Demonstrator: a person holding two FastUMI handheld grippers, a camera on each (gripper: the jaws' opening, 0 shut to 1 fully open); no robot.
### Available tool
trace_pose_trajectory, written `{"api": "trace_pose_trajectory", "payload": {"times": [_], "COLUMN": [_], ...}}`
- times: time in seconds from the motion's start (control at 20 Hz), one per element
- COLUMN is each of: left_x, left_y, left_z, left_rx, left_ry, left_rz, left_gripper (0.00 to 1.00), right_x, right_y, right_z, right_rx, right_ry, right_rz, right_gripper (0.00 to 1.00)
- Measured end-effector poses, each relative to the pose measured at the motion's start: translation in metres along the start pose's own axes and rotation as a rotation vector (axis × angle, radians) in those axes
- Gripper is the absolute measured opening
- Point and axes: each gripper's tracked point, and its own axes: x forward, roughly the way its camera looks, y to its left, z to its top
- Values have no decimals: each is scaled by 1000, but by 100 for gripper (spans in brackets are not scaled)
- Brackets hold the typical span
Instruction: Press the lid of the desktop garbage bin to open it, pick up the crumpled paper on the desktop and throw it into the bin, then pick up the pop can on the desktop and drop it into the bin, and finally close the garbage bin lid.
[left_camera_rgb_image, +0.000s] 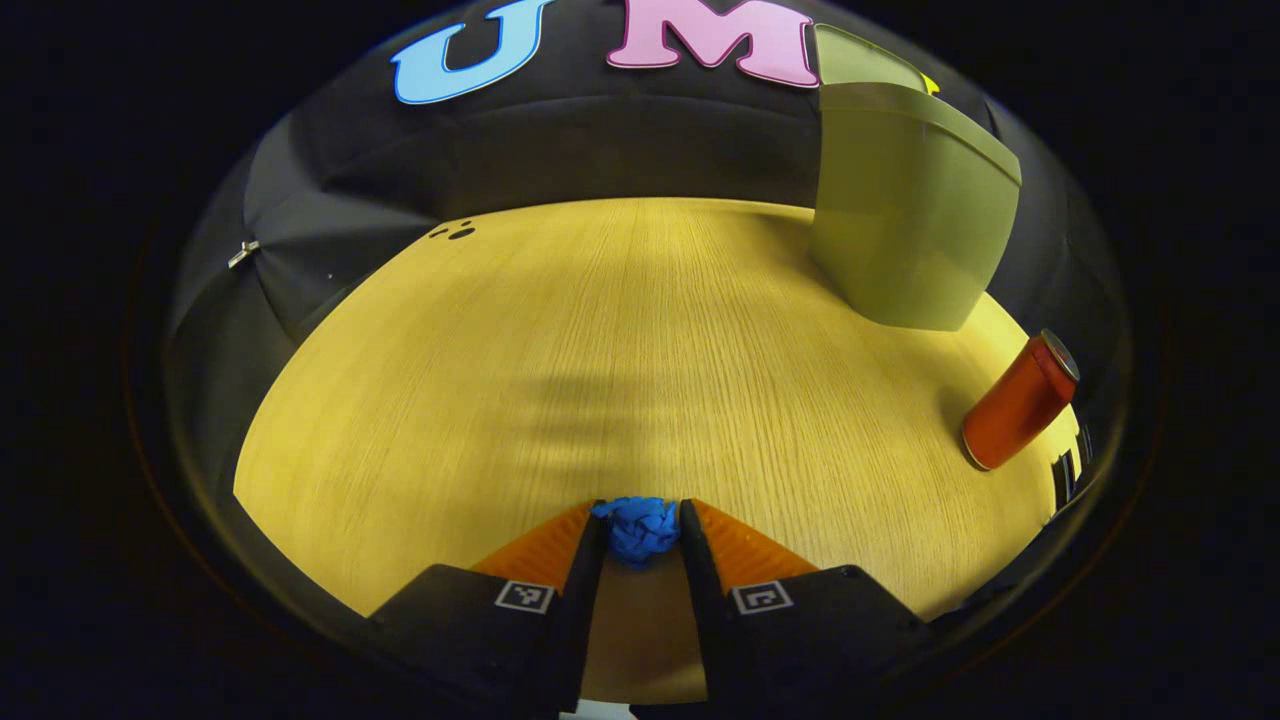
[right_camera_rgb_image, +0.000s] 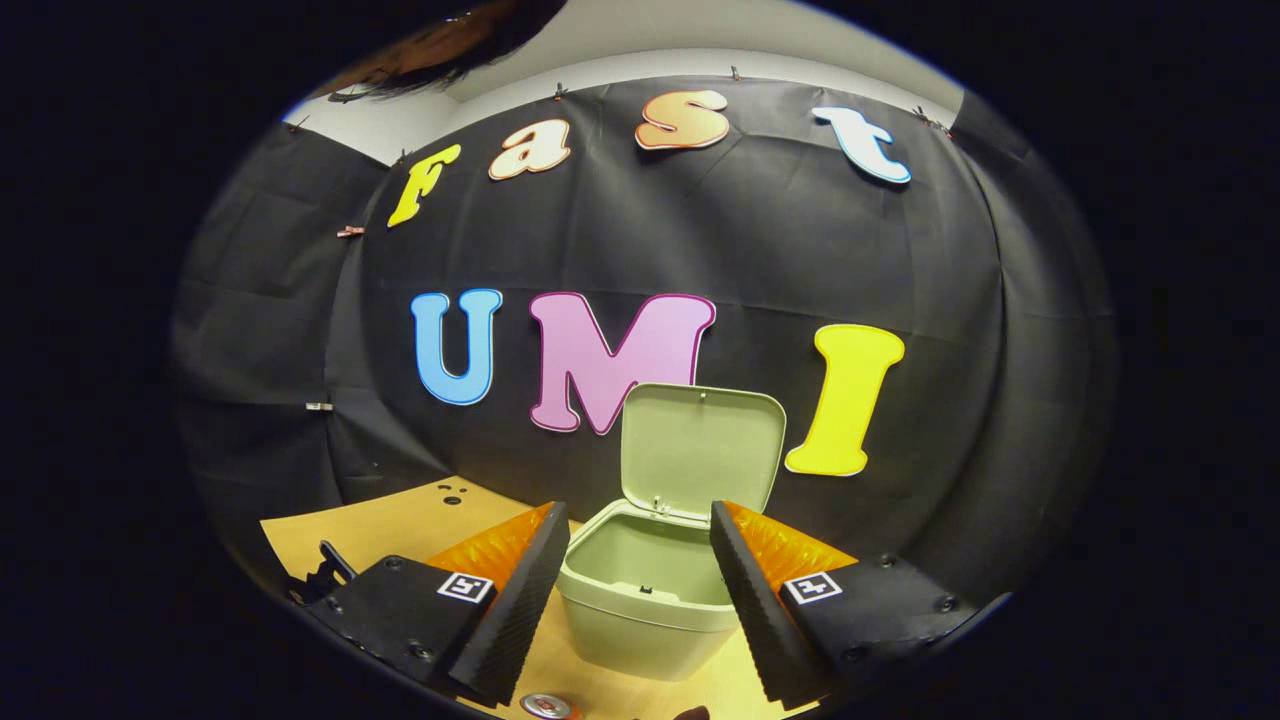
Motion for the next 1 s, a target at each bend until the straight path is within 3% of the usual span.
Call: {"api": "trace_pose_trajectory", "payload": {"times": [0.15,0.4,0.65,0.95,1.0], "left_x": [-2,-22,-66,-118,-127], "left_y": [6,11,10,8,6], "left_z": [6,43,123,234,252], "left_rx": [8,-6,-30,-37,-39], "left_ry": [-9,-78,-239,-470,-506], "left_rz": [3,21,18,20,18], "left_gripper": [40,41,43,39,42], "right_x": [-1,-2,-1,1,1], "right_y": [-1,2,12,15,14], "right_z": [-1,0,-1,3,3], "right_rx": [-6,-31,-27,16,17], "right_ry": [1,-5,-9,-18,-19], "right_rz": [-3,10,37,50,47], "right_gripper": [90,90,90,90,90]}}
